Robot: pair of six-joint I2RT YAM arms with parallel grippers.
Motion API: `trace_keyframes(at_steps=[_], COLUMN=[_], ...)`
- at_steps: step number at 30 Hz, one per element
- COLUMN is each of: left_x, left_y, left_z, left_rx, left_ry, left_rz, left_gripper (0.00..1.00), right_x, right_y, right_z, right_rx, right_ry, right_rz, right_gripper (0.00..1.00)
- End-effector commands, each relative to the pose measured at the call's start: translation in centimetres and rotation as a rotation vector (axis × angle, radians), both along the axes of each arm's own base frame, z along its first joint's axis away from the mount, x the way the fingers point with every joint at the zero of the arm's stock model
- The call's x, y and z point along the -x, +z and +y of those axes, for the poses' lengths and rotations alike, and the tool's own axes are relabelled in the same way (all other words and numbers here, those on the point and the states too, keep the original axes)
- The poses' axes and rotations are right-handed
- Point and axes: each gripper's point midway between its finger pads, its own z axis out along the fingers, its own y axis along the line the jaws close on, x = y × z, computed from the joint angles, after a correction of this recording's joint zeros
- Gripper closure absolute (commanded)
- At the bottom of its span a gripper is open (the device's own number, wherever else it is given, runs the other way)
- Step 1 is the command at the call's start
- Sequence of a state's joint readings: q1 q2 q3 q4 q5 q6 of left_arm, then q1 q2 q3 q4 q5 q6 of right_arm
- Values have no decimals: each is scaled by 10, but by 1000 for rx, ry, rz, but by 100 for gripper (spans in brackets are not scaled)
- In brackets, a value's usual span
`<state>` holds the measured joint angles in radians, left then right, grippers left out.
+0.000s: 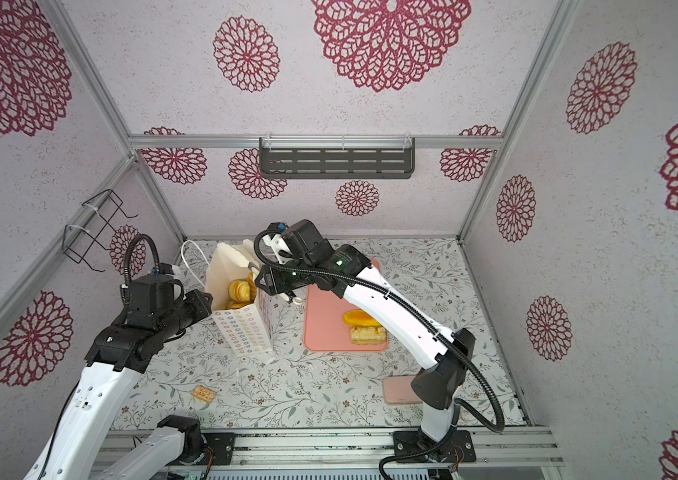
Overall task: Place the fake bread into the paper bag
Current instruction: 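Lower the striped roll into the bag held by the left gripper, then open the right tongs and withdraw them toward the pink box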
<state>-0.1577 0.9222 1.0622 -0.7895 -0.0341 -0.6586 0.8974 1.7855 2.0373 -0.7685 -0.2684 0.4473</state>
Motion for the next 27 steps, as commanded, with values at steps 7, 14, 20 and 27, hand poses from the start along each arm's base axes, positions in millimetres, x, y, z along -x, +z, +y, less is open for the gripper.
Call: trace_keyframes(at_steps=[7, 14, 20, 27], left_x=[-3, -3, -5, -8], left_y=[17, 21, 20, 18], left_z=[1, 0, -1, -3], left_rx=[6, 1, 4, -2], left_ry=[0, -3, -8, -15], left_rz=[-45, -53, -54, -53], left_gripper=[55, 42, 37, 32], right_x=[3, 8, 17, 52], right_y=[58, 52, 9, -73], right_z=[-43, -103, -170, -250], right_rx=[-46, 2, 31, 196], right_ry=[-97, -232, -381, -563], right_rz=[-133, -142, -20, 167], right_gripper=[54, 54, 54, 54])
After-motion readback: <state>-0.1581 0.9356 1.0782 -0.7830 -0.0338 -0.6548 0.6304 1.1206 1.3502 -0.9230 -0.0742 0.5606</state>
